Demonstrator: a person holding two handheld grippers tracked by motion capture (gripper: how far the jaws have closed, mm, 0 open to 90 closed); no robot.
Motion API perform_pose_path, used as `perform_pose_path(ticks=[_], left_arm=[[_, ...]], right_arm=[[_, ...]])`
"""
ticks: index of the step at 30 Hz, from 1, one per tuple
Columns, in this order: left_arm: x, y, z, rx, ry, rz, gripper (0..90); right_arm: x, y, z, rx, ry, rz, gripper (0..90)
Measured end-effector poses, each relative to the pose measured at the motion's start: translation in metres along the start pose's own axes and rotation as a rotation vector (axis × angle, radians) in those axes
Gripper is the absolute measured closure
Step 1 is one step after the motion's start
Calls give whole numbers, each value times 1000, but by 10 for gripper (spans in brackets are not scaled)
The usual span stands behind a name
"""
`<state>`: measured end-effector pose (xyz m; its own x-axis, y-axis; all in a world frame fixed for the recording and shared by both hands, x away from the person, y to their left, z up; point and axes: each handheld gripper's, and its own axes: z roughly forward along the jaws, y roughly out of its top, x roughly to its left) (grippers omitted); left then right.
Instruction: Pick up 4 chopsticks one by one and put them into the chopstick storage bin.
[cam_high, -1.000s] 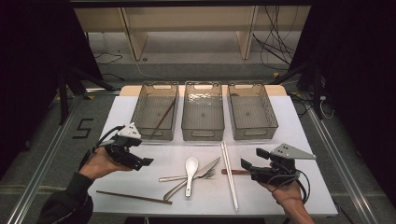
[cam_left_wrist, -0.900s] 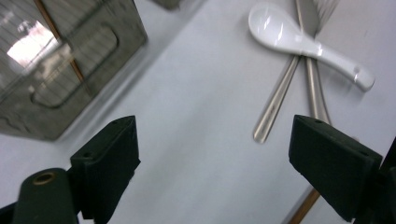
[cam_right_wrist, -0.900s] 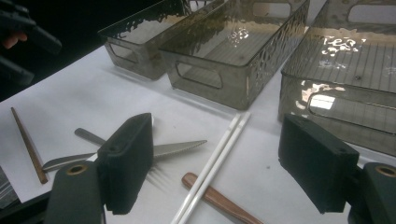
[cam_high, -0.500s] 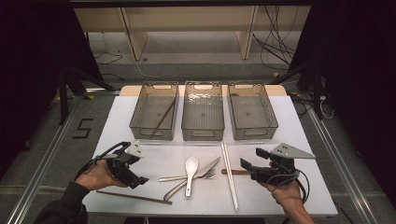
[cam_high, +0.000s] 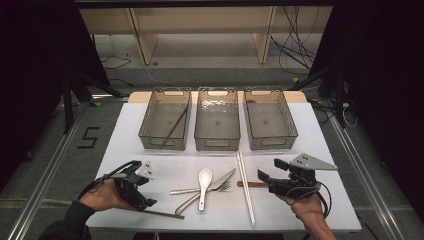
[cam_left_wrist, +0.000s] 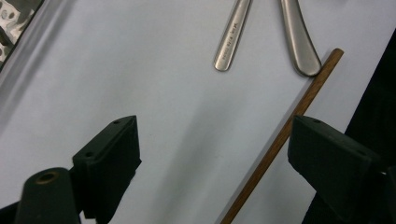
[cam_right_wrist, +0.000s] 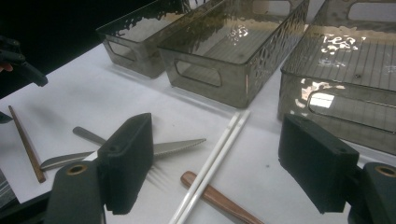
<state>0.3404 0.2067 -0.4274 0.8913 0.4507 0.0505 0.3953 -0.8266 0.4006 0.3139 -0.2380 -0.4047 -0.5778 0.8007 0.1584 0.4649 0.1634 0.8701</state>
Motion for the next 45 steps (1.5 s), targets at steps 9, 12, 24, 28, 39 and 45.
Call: perform_pose_path(ticks=[9,12,24,28,39,45], left_arm=[[-5,-5,7,53,15,17,191],[-6,-7,7,69,5,34,207],[-12,-13,15,139,-53,83,320],[-14,-13,17,169,-58,115,358],[-21,-14,26,218,-87,166,531],[-21,-14,26,238,-99,190,604]], right_arm=[[0,0,-1,-2,0,-3,275],[0,0,-1,-3,1,-3,275],[1,0,0,2,2,-3,275],[1,0,0,2,2,-2,275],[1,0,-1,0,3,-4,275],[1,0,0,1,4,-3,275]])
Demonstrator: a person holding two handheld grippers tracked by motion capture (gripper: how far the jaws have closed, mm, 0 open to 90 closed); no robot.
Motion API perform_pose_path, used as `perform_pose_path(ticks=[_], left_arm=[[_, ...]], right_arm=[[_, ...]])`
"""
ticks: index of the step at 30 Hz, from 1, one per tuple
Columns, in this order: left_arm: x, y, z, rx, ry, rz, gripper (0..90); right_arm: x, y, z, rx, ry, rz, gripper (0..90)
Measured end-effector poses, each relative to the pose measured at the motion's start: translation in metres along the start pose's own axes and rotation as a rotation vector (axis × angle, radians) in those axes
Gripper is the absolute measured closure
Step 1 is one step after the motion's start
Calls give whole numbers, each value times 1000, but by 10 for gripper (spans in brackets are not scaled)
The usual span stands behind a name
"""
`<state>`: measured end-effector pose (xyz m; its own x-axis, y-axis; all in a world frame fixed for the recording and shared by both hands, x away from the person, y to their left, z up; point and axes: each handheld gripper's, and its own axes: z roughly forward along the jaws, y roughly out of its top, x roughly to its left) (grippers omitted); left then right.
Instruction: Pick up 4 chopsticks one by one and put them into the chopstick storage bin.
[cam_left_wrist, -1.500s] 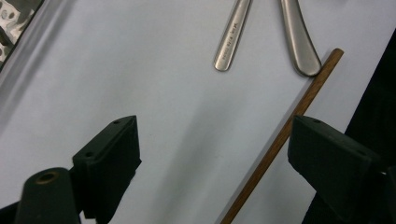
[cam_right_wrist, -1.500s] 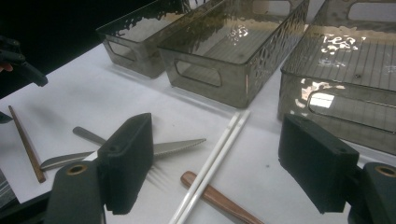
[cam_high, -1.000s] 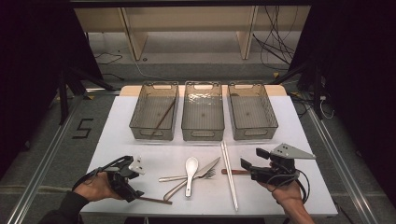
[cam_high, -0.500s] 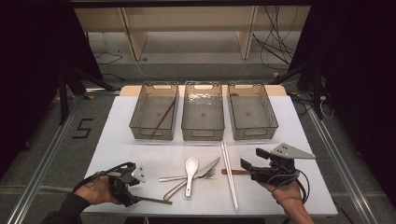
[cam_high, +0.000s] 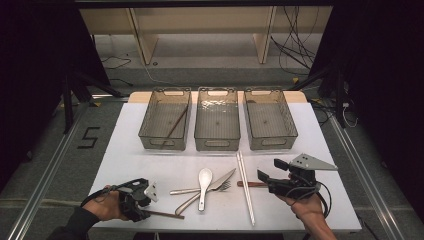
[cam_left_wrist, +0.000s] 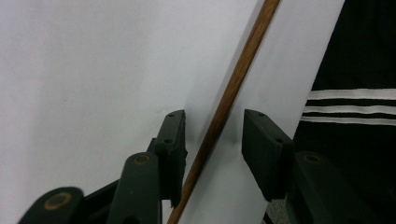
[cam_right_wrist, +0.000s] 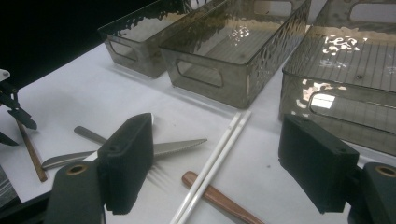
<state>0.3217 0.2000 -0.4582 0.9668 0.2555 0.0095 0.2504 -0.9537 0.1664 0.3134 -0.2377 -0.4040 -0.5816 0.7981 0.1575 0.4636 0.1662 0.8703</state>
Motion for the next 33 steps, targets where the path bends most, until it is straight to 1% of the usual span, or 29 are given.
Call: perform_pose_path(ticks=[4,8,11,14,16,18,19,23,27,28,32,33], left_arm=[[-1,0,2,11,-7,7,640],[0,0,2,27,-12,6,689],[1,0,3,35,-19,4,703],[-1,1,4,42,-18,18,730],[-1,0,4,52,-24,41,755],[-2,0,4,45,-27,44,763],[-3,0,4,53,-33,61,769],[-4,-1,4,49,-44,88,792],[-4,0,4,54,-55,103,805],[-4,0,4,57,-58,112,808],[-5,0,4,50,-62,120,816],[-5,0,4,54,-67,131,819]], right_arm=[[0,0,0,1,0,1,275],[0,0,0,1,0,2,275],[0,0,0,2,0,2,275],[0,0,1,3,0,1,275],[0,0,0,3,0,1,275],[0,0,1,4,0,-1,275],[0,0,1,4,1,0,275],[0,0,1,3,0,3,275],[0,0,1,2,4,4,275],[-1,0,1,1,6,7,275],[-1,0,0,0,5,11,275],[-1,0,0,1,5,11,275]])
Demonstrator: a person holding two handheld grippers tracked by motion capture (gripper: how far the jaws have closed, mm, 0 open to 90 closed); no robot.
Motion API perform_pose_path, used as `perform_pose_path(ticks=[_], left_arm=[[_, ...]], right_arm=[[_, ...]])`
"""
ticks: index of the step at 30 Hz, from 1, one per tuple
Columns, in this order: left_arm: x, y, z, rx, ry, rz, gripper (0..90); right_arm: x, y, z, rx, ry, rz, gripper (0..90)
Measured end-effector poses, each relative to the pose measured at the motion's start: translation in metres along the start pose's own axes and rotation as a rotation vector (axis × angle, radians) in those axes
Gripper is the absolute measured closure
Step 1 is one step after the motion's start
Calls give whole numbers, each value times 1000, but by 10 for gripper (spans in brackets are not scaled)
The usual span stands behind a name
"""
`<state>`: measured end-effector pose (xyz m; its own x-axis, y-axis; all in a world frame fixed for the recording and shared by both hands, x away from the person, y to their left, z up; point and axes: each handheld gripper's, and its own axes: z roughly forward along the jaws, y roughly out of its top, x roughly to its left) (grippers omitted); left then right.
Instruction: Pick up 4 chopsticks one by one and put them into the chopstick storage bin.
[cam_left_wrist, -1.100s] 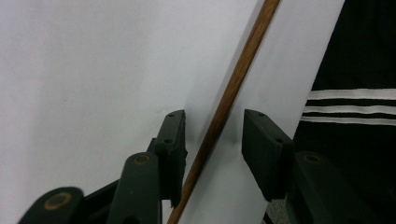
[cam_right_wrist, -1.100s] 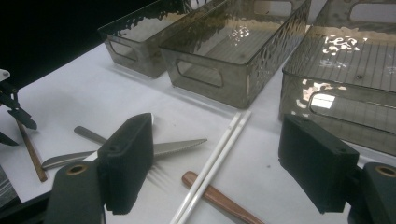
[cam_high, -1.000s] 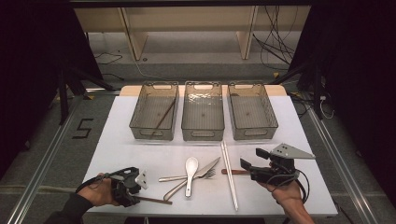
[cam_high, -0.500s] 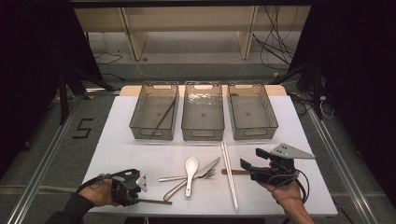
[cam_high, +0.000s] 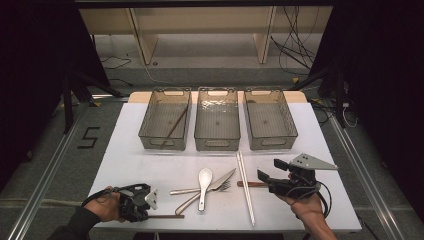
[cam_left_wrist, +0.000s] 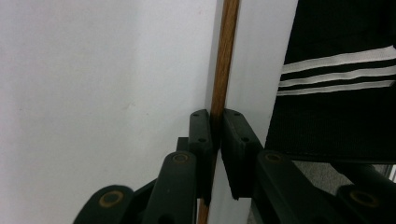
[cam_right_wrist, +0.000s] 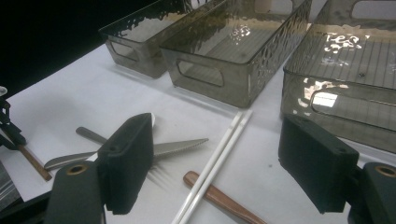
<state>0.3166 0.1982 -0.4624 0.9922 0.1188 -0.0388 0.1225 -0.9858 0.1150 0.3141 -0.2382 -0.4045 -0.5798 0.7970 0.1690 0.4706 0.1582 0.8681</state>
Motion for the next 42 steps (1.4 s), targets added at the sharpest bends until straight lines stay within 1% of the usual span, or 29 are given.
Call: perform_pose_path(ticks=[5,7,8,10,15,18,22,26,27,28,29,31,33,35,36,37,38,39,41,42], left_arm=[[-2,1,0,6,-18,26,837],[-2,1,0,-4,-21,17,838],[-2,1,0,2,-22,27,839],[-2,1,0,-3,-28,32,840],[-4,3,-3,-18,-34,32,842],[-4,4,-6,-28,-20,33,842],[-4,5,-14,-75,0,18,843],[-3,6,-20,-123,33,6,842],[-2,5,-22,-145,38,-9,842],[-1,4,-24,-163,45,-11,842],[0,4,-26,-185,59,-24,842],[1,4,-30,-213,76,-36,842],[2,5,-33,-261,84,-77,842],[3,6,-36,-287,98,-90,842],[4,6,-37,-306,111,-112,842],[5,6,-38,-324,115,-135,842],[7,5,-40,-332,136,-140,842],[9,5,-42,-357,148,-174,842],[15,3,-45,-401,165,-221,842],[18,2,-47,-424,172,-256,842]], right_arm=[[0,0,0,-1,2,-2,276],[0,0,0,0,2,-2,276],[0,0,0,0,3,-2,276],[0,0,0,0,2,-3,276],[0,0,0,0,2,-3,276],[0,0,0,0,3,-3,276],[0,0,0,0,3,-1,276],[0,0,0,-1,2,0,276],[0,0,0,0,2,0,276],[0,0,0,-1,2,1,276],[0,0,0,-2,2,0,276],[0,0,0,-1,2,1,276],[0,0,0,0,3,0,276],[0,0,0,-1,2,0,276],[0,0,0,-1,2,1,276],[0,0,0,0,2,2,276],[0,0,1,1,2,2,276],[0,0,1,2,1,2,276],[-1,-1,1,2,2,3,276],[-1,0,1,3,2,2,276]])
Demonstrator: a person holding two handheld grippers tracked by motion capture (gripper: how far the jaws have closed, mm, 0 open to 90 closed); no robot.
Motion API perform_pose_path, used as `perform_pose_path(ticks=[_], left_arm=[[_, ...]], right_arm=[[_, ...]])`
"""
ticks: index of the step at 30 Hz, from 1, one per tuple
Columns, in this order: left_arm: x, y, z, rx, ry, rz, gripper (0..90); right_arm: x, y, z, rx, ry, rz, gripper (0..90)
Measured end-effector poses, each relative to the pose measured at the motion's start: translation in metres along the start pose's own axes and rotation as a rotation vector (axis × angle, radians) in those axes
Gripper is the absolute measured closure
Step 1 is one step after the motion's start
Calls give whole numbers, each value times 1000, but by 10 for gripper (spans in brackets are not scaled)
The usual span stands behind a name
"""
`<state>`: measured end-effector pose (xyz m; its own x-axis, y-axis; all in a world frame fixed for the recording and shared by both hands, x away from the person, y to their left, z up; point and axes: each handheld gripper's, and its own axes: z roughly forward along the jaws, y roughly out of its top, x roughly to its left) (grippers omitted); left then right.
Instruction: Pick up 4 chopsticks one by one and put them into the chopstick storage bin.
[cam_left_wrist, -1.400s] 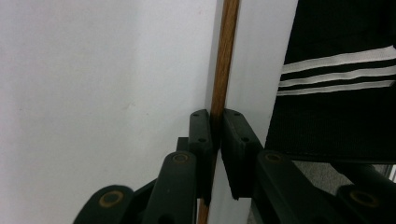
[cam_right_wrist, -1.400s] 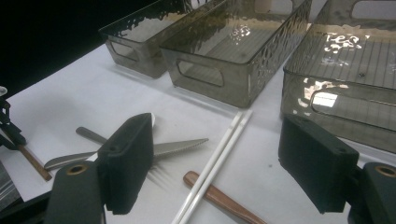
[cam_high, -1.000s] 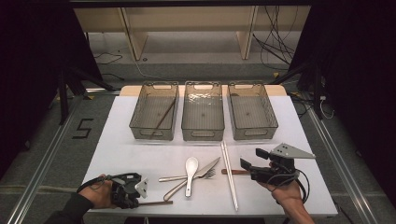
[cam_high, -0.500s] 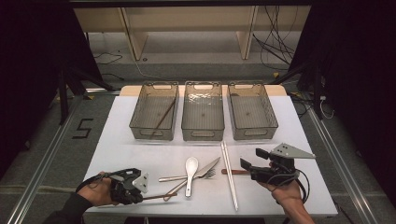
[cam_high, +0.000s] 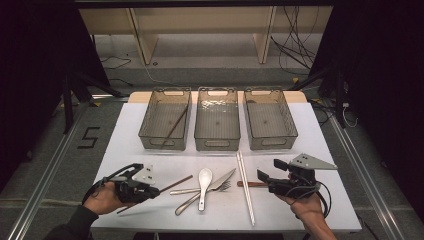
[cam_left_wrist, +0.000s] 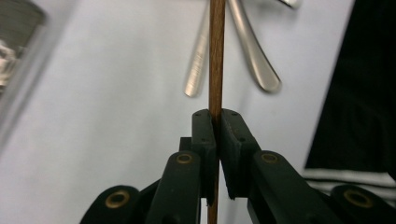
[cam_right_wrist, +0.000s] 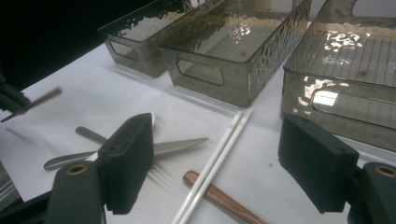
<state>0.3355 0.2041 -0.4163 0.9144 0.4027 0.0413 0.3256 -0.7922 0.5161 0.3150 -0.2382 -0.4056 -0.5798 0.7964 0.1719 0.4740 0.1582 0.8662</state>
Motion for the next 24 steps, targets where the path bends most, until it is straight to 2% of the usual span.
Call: perform_pose_path(ticks=[3,5,8,10,13,24], left_arm=[[8,2,-3,-69,31,-54,842],[12,3,-4,-101,49,-67,842],[20,6,-6,-159,74,-118,842],[26,8,-8,-189,86,-149,842],[34,11,-12,-213,114,-169,842],[65,24,-26,-343,131,-284,842]], right_arm=[[0,0,0,-2,-1,-1,276],[0,0,0,-2,-2,0,276],[-1,0,0,1,-2,1,276],[0,0,0,2,-1,0,276],[-1,-1,0,2,-3,2,276],[-1,0,0,-1,-1,7,276]])
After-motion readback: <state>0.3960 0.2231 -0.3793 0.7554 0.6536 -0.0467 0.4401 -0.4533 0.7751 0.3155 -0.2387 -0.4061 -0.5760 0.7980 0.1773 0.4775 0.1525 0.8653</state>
